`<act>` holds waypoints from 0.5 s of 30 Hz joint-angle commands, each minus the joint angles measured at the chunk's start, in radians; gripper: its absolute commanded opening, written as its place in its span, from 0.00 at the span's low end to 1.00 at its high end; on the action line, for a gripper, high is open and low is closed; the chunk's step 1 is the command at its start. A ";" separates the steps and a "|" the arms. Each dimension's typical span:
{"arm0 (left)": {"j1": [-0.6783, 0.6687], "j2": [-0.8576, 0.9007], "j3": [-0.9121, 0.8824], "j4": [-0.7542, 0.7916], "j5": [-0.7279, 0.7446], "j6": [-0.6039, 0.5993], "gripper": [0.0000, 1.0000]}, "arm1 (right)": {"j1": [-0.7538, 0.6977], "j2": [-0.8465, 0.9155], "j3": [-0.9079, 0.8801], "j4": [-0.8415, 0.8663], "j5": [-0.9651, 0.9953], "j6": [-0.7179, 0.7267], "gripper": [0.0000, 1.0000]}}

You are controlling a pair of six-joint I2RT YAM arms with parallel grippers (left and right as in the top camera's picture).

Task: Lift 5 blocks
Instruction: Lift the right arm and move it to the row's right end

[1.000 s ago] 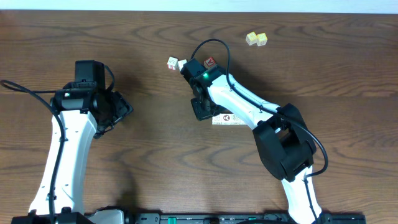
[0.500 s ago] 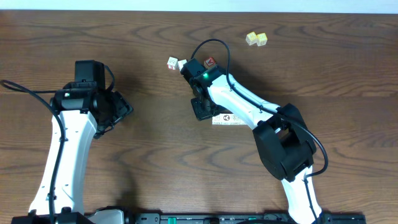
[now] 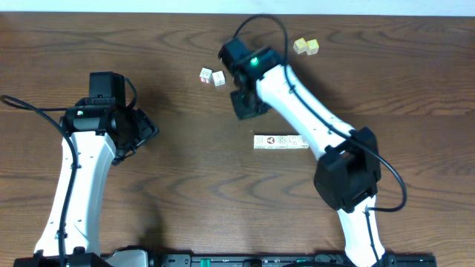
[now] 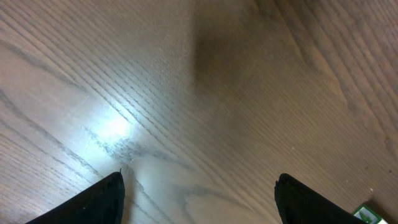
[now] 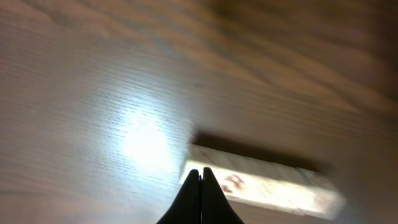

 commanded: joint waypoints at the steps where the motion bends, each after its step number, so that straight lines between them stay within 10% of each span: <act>1: 0.004 -0.010 0.018 -0.003 -0.005 0.006 0.78 | -0.056 -0.003 0.190 -0.147 0.113 -0.022 0.01; 15: 0.004 -0.010 0.018 -0.003 -0.005 0.006 0.78 | -0.372 -0.229 0.437 -0.382 -0.066 -0.140 0.02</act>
